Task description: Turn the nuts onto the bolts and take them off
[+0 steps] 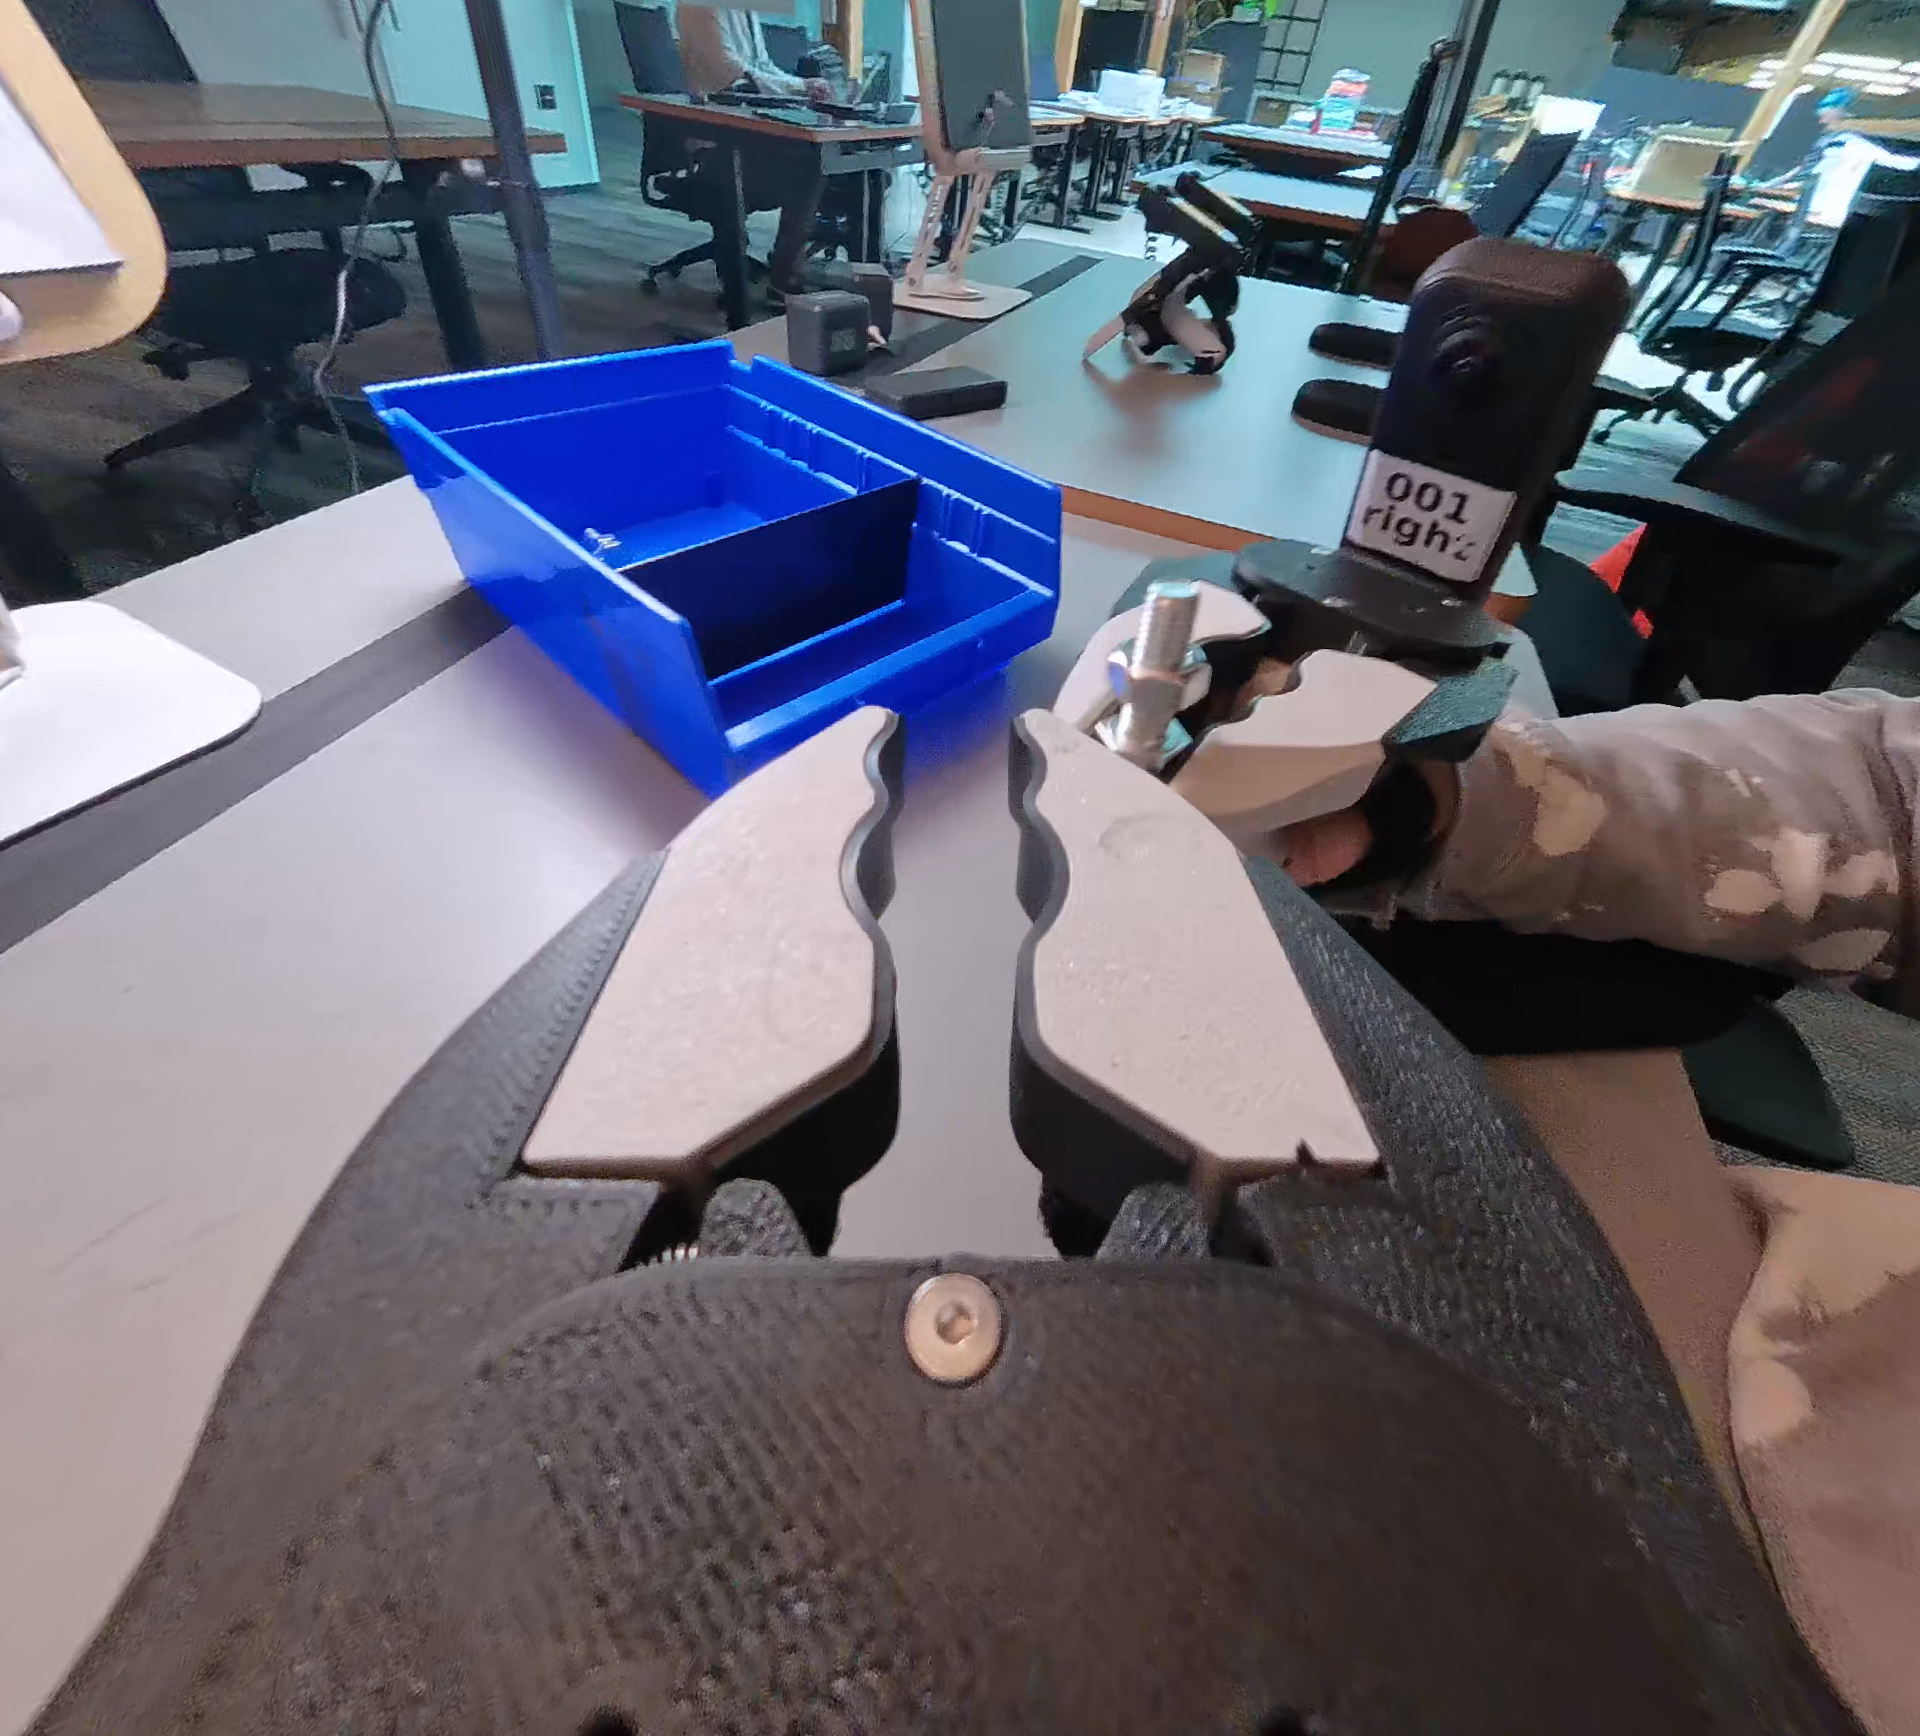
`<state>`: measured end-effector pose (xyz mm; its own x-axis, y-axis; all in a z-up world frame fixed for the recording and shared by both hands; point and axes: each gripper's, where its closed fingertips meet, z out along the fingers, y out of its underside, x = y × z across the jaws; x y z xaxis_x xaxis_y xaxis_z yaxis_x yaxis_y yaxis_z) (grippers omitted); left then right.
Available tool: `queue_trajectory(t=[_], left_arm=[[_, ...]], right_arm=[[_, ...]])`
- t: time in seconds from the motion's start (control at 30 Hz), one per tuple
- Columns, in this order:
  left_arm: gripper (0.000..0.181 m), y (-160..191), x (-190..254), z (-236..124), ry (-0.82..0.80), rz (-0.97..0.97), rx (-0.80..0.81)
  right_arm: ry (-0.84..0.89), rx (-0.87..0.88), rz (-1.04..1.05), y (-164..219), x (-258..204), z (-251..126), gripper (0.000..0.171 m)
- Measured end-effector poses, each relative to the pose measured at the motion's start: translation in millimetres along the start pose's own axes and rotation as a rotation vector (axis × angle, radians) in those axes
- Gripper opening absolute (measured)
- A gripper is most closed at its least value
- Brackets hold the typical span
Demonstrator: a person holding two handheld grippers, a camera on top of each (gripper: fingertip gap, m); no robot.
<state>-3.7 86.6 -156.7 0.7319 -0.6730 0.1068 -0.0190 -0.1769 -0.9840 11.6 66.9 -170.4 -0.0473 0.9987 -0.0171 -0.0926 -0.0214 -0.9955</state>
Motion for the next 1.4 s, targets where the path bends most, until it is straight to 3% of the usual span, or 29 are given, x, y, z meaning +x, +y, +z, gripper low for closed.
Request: queue_trajectory(t=[0.3, 0.4, 0.43, 0.47, 0.77, 0.87, 0.9, 0.93, 1.23, 1.33, 1.4], left_arm=[[0.042, -0.5, 23.2, 3.8, 0.118, -0.025, 0.002], [0.037, 0.9, 20.0, 4.5, 0.097, -0.023, -0.004], [0.021, 1.5, 11.1, 3.6, 0.040, -0.022, -0.011], [0.019, 2.4, 1.2, 2.3, -0.016, 0.002, -0.014], [0.043, -0.8, 21.4, 3.1, 0.119, -0.043, 0.002], [0.037, 2.3, 18.5, 5.0, 0.096, -0.031, -0.009], [0.021, 3.0, 8.2, 4.0, 0.033, -0.036, -0.016], [0.018, 3.9, -0.5, 2.4, -0.012, -0.018, -0.019], [0.043, 3.4, 22.3, 5.3, 0.126, -0.038, -0.017], [0.040, 4.9, 20.9, 6.3, 0.117, -0.037, -0.022], [0.022, 4.5, 5.3, 4.0, 0.023, -0.028, -0.023]], right_arm=[[0.021, -0.034, -0.018, 5.3, 0.4, 3.4, 0.018], [0.025, -0.031, -0.018, 4.5, -0.1, 3.1, 0.018], [0.029, -0.024, -0.013, 3.8, 1.8, 2.1, 0.018], [0.008, -0.003, -0.007, 0.6, 0.0, 0.6, 0.018], [0.031, -0.032, -0.015, 4.9, 2.5, 2.2, 0.018], [0.032, -0.029, -0.016, 4.7, 1.4, 2.3, 0.018], [0.033, -0.023, -0.012, 4.3, 2.8, 1.3, 0.018], [0.014, -0.007, -0.005, 1.8, 1.2, 0.2, 0.018], [0.026, -0.033, -0.019, 5.8, 0.8, 2.9, 0.018], [0.025, -0.027, -0.022, 4.3, -0.4, 2.8, 0.018], [0.020, -0.016, -0.017, 3.1, 1.7, 0.7, 0.018]])
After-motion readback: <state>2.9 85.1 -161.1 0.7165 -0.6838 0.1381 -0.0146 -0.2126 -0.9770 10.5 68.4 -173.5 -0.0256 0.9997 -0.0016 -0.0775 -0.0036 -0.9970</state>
